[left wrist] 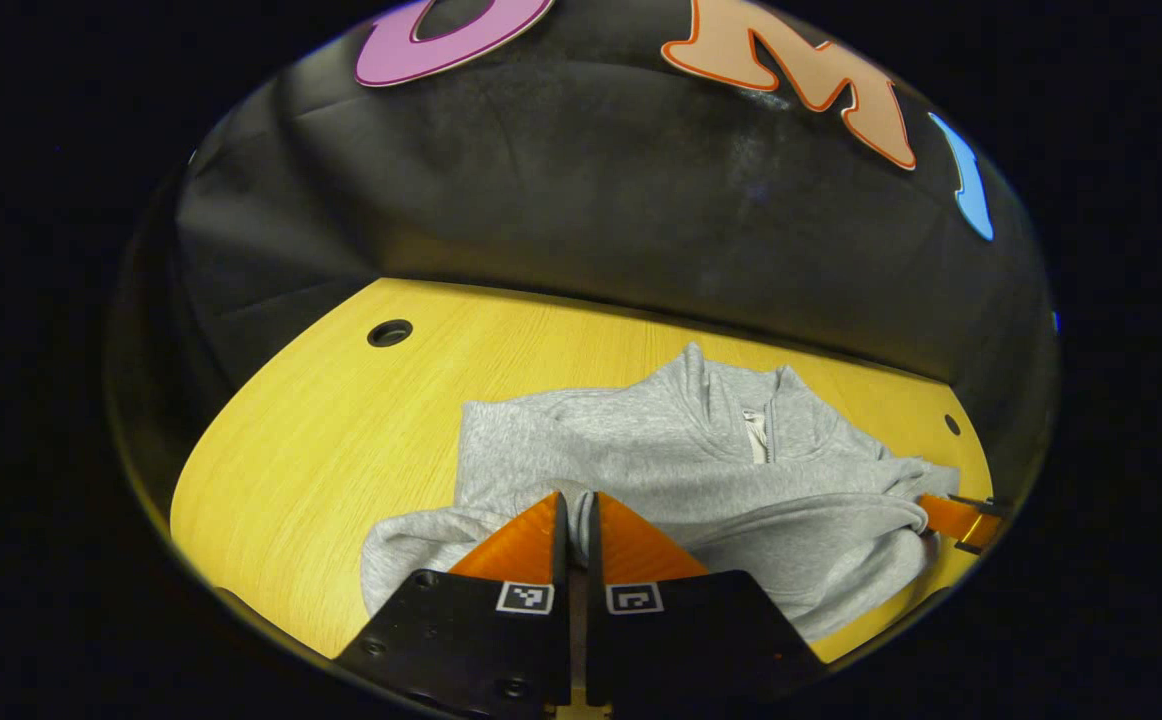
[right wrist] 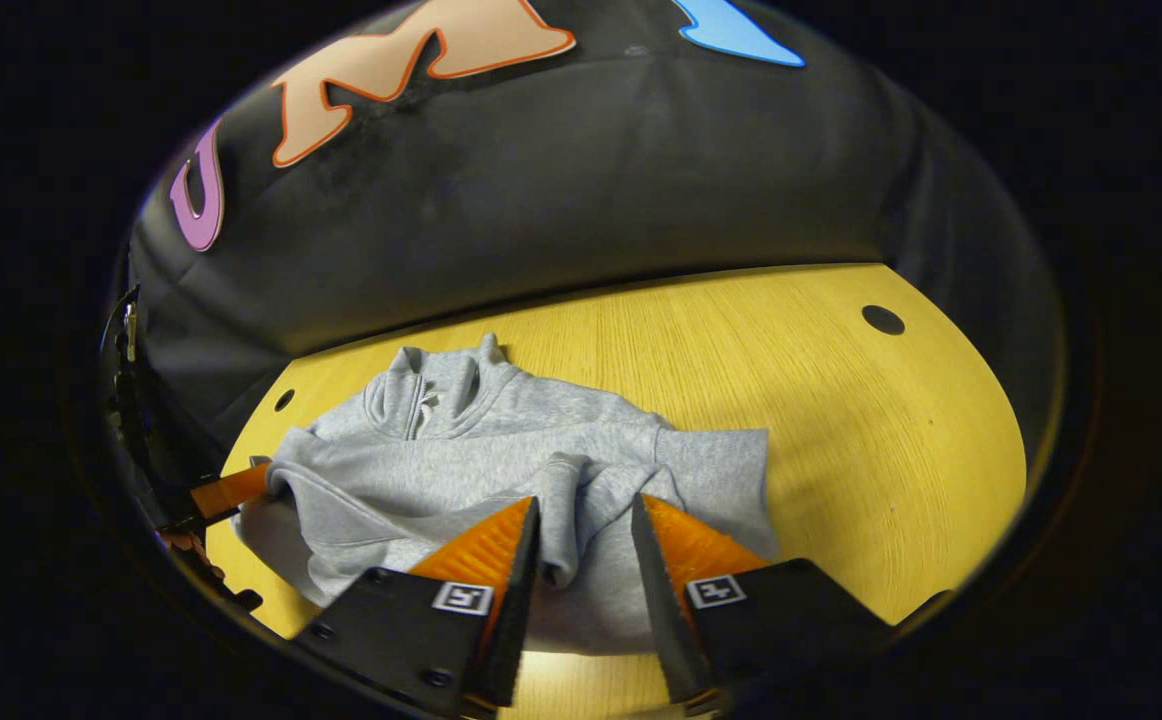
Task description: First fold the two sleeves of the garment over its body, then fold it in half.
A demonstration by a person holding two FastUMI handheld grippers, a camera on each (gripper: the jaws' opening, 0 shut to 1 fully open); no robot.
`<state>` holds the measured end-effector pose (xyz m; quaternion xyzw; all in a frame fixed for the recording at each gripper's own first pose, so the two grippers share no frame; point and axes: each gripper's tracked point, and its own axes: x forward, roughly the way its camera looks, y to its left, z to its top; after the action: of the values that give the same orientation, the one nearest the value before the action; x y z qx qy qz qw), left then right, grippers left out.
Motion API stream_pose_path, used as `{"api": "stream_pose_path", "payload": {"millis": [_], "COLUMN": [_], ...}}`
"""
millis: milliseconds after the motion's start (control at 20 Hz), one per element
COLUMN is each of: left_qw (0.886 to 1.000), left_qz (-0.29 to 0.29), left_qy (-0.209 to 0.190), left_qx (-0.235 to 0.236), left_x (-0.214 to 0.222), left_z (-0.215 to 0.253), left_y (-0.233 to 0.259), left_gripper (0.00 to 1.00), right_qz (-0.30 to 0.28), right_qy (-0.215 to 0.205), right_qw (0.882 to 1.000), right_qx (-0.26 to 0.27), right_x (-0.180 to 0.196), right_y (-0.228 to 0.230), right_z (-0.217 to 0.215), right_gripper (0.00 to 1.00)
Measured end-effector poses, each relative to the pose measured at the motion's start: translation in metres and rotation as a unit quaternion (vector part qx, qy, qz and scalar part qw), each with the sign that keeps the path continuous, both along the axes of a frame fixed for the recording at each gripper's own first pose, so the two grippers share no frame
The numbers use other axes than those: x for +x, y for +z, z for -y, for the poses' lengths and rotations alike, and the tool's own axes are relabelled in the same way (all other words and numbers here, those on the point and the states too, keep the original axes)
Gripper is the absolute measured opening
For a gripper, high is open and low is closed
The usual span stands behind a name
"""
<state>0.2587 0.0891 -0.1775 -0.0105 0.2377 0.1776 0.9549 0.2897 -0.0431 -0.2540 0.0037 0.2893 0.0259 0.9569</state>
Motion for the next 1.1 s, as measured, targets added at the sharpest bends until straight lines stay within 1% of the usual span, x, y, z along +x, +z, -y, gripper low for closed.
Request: {"api": "stream_pose_path", "payload": {"millis": [100, 150, 200, 250, 300, 350, 400, 450, 500, 600, 650, 750, 800, 850, 900, 950, 1050, 1100], "left_qw": [1.000, 1.000, 1.000, 1.000, 0.999, 0.999, 0.998, 0.998, 0.997, 0.996, 0.995, 0.994, 0.994, 0.993, 0.993, 0.994, 0.993, 0.993], "left_qz": [0.000, 0.004, 0.012, 0.020, 0.031, 0.041, 0.050, 0.060, 0.068, 0.083, 0.088, 0.084, 0.086, 0.090, 0.087, 0.082, 0.069, 0.064], "left_qy": [-0.010, -0.021, -0.023, -0.022, -0.025, -0.025, -0.028, -0.032, -0.037, -0.045, -0.051, -0.065, -0.069, -0.074, -0.077, -0.077, -0.079, -0.084], "left_qx": [0.000, -0.009, -0.013, -0.010, -0.005, 0.002, 0.006, 0.006, 0.002, 0.000, -0.002, -0.006, -0.007, -0.007, 0.001, 0.018, 0.045, 0.049], "left_x": [-0.003, 0.001, 0.000, -0.005, -0.008, -0.014, -0.018, -0.024, -0.032, -0.050, -0.060, -0.087, -0.099, -0.110, -0.122, -0.137, -0.162, -0.173], "left_z": [0.005, 0.013, 0.018, 0.019, 0.020, 0.022, 0.025, 0.029, 0.032, 0.039, 0.042, 0.052, 0.056, 0.060, 0.060, 0.058, 0.055, 0.057], "left_y": [0.005, 0.005, 0.011, 0.021, 0.031, 0.043, 0.055, 0.064, 0.073, 0.089, 0.094, 0.099, 0.101, 0.105, 0.103, 0.103, 0.100, 0.098], "left_gripper": [0.09, 0.16, 0.42, 0.68, 0.94, 0.96, 0.94, 0.95, 0.95, 0.95, 0.95, 0.95, 0.95, 0.95, 0.95, 0.95, 0.95, 0.95], "right_qz": [0.012, 0.023, 0.035, 0.048, 0.062, 0.076, 0.088, 0.100, 0.110, 0.128, 0.135, 0.153, 0.160, 0.167, 0.172, 0.173, 0.175, 0.175], "right_qy": [-0.008, -0.007, -0.005, -0.001, 0.008, 0.014, 0.019, 0.024, 0.028, 0.037, 0.039, 0.046, 0.048, 0.044, 0.041, 0.040, 0.028, 0.016], "right_qw": [1.000, 1.000, 0.999, 0.999, 0.998, 0.997, 0.996, 0.994, 0.993, 0.991, 0.990, 0.987, 0.986, 0.984, 0.983, 0.983, 0.983, 0.983], "right_qx": [0.001, -0.002, -0.001, -0.003, -0.007, -0.014, -0.021, -0.024, -0.022, -0.014, -0.009, 0.001, -0.011, -0.030, -0.046, -0.053, -0.051, -0.051], "right_x": [0.000, -0.002, 0.001, -0.002, -0.007, -0.013, -0.021, -0.030, -0.041, -0.066, -0.079, -0.108, -0.126, -0.138, -0.152, -0.168, -0.194, -0.205], "right_y": [0.012, 0.022, 0.026, 0.036, 0.048, 0.059, 0.070, 0.080, 0.088, 0.107, 0.116, 0.132, 0.139, 0.142, 0.147, 0.149, 0.152, 0.150], "right_z": [0.006, 0.008, 0.006, 0.005, 0.002, -0.001, -0.003, -0.007, -0.013, -0.024, -0.029, -0.039, -0.039, -0.035, -0.032, -0.033, -0.031, -0.026], "right_gripper": [0.75, 0.91, 0.99, 0.96, 0.96, 0.98, 0.96, 0.96, 0.99, 0.99, 0.96, 0.96, 0.96, 0.98, 0.99, 0.99, 0.99, 0.99]}}
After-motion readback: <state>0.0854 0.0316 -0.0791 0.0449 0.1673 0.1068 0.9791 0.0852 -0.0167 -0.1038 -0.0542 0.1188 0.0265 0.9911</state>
